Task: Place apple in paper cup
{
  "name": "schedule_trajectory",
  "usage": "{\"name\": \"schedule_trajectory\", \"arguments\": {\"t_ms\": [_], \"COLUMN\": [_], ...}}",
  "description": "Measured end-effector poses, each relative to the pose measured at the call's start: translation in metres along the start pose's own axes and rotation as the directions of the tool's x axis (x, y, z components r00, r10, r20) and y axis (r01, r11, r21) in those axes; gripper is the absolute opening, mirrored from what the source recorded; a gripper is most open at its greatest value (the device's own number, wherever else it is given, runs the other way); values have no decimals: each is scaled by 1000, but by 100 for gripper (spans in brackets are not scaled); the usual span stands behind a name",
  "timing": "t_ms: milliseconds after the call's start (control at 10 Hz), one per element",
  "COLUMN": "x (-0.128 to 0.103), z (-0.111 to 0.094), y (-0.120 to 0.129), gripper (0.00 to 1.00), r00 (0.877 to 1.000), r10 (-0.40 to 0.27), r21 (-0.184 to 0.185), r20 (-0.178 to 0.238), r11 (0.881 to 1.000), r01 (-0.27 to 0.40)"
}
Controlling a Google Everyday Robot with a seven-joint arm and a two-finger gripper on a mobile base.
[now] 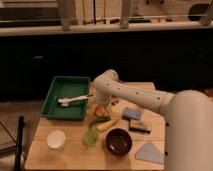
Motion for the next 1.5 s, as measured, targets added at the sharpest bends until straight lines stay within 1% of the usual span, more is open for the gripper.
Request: {"name": "schedule_trajectory", "arguments": {"t_ms": [200,300,400,600,700,800,1100,1300,1500], "x": [3,4,3,6,6,6,6,8,8], "z": [-1,-2,-3,-6,-6,-7,-12,-28,-35], "y": [2,2,1,3,1,2,3,6,5], "gripper": [60,48,38,20,8,4,4,4,4], "r00": [1000,1000,1000,999,998,998,998,999,1000], "r10": [4,3,-1,3,0,-1,-4,-4,-8], "r21": [-5,-4,1,36,51,57,71,85,90], "r20": [-2,0,9,43,59,65,66,42,30], "r11": [1000,1000,1000,999,999,998,997,996,996], "r01": [-4,-3,1,-4,-3,-3,-1,0,5]}}
